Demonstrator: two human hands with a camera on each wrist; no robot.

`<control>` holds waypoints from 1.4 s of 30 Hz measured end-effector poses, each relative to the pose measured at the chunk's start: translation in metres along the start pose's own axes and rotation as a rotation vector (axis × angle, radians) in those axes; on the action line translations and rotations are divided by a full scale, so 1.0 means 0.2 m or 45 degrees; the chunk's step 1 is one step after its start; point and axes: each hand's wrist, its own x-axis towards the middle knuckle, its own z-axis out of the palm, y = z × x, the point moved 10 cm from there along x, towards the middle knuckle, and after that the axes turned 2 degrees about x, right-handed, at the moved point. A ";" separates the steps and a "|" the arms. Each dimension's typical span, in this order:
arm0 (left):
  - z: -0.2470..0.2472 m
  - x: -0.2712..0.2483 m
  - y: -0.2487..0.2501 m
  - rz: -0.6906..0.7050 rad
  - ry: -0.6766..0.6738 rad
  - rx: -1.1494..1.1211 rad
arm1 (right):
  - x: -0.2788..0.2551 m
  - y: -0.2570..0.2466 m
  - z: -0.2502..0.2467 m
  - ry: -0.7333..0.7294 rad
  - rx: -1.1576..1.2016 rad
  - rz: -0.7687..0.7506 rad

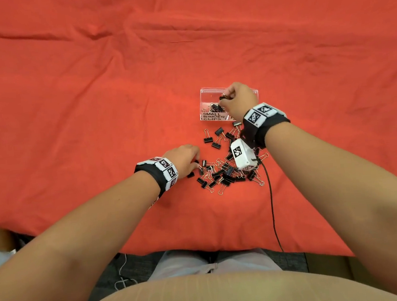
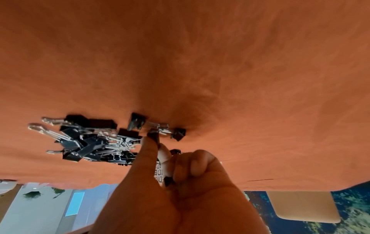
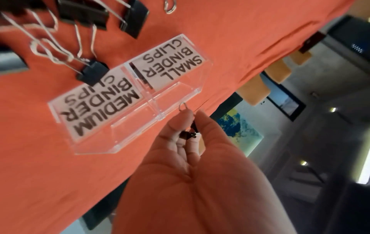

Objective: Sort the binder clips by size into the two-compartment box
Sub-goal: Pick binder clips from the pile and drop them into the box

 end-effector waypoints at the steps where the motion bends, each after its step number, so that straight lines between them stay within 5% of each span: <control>1: 0.00 0.00 -0.01 -0.012 0.005 -0.037 | 0.02 -0.03 0.01 0.003 -0.032 -0.023; 13: -0.47 0.20 -0.03 -0.206 0.404 -0.552 | -0.13 0.07 0.01 -0.091 -0.049 -0.063; 23: -0.62 0.45 0.07 -0.294 0.419 -0.361 | -0.56 0.27 0.40 -0.582 -0.589 -0.321; 33: -0.61 0.30 0.05 -0.124 0.606 -0.448 | -0.47 0.26 0.34 -0.428 -0.568 -0.268; 42: -0.10 0.01 -0.11 -0.074 0.093 -0.208 | -0.51 0.21 0.60 -0.578 -0.738 -0.395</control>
